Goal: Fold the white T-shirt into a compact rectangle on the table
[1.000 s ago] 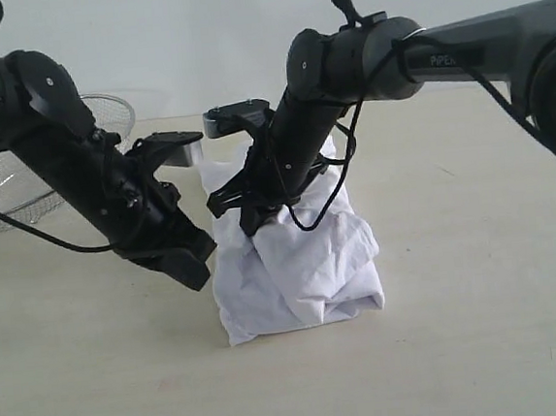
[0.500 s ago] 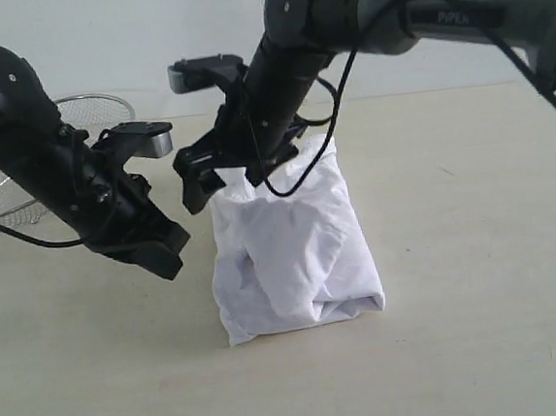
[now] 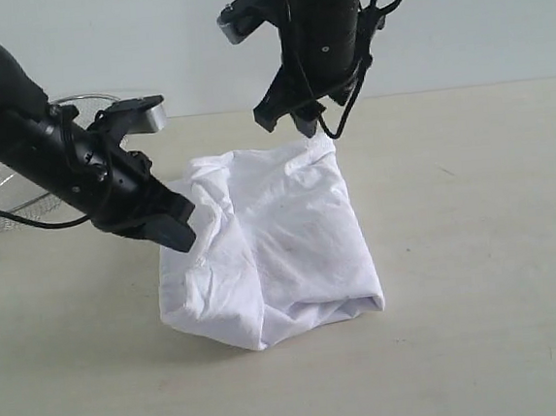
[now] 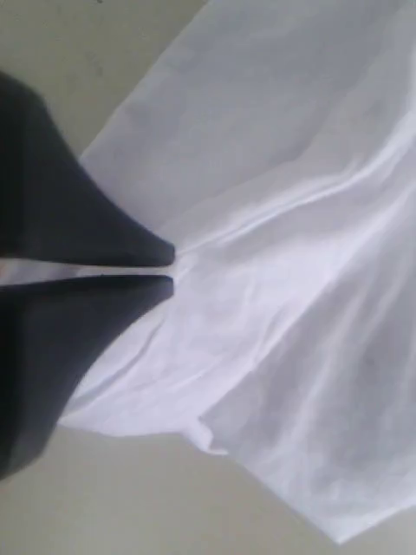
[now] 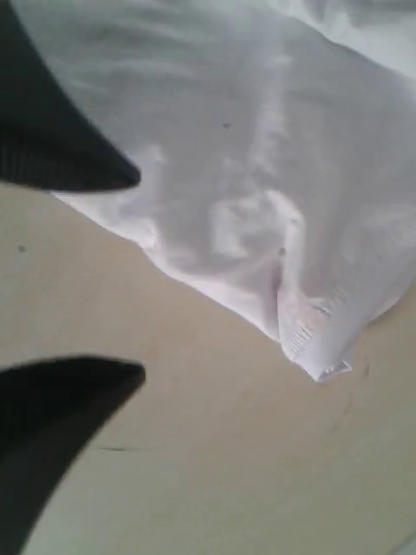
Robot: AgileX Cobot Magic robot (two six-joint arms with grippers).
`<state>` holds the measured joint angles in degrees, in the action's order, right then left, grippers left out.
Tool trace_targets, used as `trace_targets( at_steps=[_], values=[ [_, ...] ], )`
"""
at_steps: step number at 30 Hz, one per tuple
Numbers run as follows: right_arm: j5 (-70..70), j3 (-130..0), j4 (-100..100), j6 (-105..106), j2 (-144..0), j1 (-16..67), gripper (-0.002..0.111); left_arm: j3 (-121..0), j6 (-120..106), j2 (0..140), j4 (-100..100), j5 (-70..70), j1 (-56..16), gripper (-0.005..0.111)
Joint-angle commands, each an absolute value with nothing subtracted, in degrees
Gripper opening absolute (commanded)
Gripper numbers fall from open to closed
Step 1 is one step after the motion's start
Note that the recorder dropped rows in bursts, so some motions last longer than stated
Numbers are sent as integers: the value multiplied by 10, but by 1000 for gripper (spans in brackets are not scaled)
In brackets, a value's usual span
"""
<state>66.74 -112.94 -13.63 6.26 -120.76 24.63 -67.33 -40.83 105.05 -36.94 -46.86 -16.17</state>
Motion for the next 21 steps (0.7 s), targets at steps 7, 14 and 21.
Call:
trace_targets(
  at_steps=[7, 14, 21],
  values=[
    [594, -1133, -130, 88, -1266, 232, 1, -702, -492, 1081, -490, -469, -198, 4],
    [595, -1133, -69, 96, -1293, 225, 1, -739, -480, 1145, -472, -379, -219, 4],
    [611, -1133, -48, 111, -1294, 225, 1, -788, -296, 1227, -279, -369, -198, 4]
  ],
)
